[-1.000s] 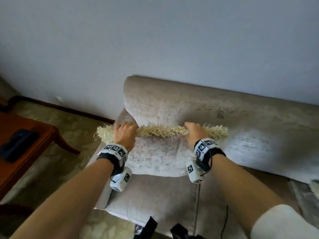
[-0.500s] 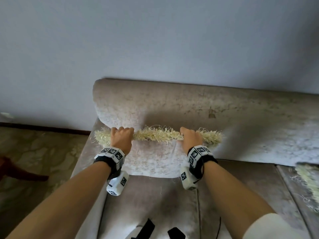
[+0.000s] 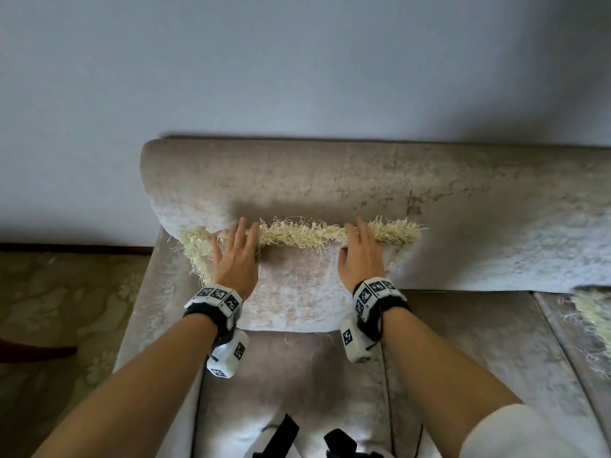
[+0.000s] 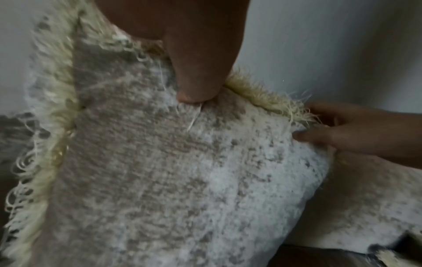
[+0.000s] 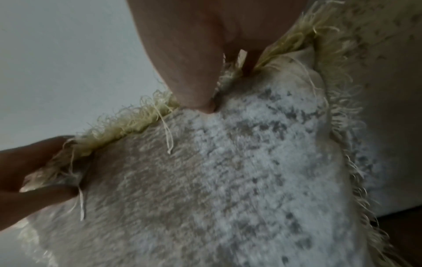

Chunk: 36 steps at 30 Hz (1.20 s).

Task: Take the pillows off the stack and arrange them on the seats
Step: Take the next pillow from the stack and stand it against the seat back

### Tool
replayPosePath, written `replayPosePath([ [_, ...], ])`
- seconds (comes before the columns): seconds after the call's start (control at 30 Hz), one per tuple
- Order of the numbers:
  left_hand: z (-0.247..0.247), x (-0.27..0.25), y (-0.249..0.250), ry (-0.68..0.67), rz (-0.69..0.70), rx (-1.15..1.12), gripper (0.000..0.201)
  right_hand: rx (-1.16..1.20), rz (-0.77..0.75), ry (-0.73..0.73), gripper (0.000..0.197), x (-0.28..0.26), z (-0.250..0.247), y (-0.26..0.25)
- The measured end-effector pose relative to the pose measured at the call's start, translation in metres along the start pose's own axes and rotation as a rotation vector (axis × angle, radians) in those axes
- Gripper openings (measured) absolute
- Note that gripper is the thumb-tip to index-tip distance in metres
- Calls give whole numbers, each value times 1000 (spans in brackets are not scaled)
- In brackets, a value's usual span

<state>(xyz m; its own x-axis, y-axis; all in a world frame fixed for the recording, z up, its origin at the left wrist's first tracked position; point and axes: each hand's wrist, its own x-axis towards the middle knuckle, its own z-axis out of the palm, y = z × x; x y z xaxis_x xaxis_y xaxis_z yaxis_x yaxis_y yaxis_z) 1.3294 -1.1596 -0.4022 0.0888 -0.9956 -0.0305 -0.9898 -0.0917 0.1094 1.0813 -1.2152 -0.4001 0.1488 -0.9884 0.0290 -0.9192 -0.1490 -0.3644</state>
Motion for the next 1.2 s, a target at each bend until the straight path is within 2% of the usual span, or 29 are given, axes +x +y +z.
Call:
replayPosePath([
  [0.1, 9, -8, 14, 66, 43, 57, 91, 44, -58, 109, 52, -14, 5, -2],
  [0.2, 20, -23, 27, 111, 120, 52, 90, 47, -130, 156, 54, -32, 17, -4],
  [0.33, 43, -52, 40, 56, 310, 73, 89, 75, -365, 34, 64, -58, 43, -9],
  [0.43, 57, -57, 30, -28, 302, 130, 91, -47, -447, -97, 68, -64, 62, -12],
  [0.5, 55, -49, 19, -103, 148, 171, 93, -152, -350, -167, 68, -63, 68, -8],
  [0.53, 54, -42, 11, -154, 30, 172, 93, -192, -249, -214, 68, -63, 69, 1],
  [0.63, 47, -27, -27, -379, -424, 49, 84, -188, 260, -419, 66, -61, 61, 48],
  [0.67, 43, -25, -40, -456, -530, -4, 81, -136, 423, -472, 66, -60, 53, 64],
  [0.7, 41, -27, -50, -479, -581, -34, 79, -91, 515, -479, 67, -60, 46, 75],
  [0.73, 40, -32, -56, -452, -581, -31, 77, -75, 526, -436, 67, -59, 41, 81],
  [0.83, 48, -55, -44, -311, -371, 29, 67, -75, 325, -236, 62, -61, 35, 61],
  [0.93, 63, -78, -16, -213, -19, 23, 66, -30, 114, -133, 43, -71, 41, 18],
  [1.03, 76, -82, 5, -198, 306, 173, 77, -45, -206, -141, 32, -81, 63, -16],
  [1.07, 77, -78, 8, -200, 344, 231, 79, -54, -298, -198, 33, -81, 71, -24],
  [1.13, 76, -70, 4, -255, 277, 333, 76, -66, -358, -362, 39, -79, 79, -28],
  [1.2, 74, -64, -16, -396, 89, 401, 56, -122, -231, -524, 54, -77, 85, -11],
])
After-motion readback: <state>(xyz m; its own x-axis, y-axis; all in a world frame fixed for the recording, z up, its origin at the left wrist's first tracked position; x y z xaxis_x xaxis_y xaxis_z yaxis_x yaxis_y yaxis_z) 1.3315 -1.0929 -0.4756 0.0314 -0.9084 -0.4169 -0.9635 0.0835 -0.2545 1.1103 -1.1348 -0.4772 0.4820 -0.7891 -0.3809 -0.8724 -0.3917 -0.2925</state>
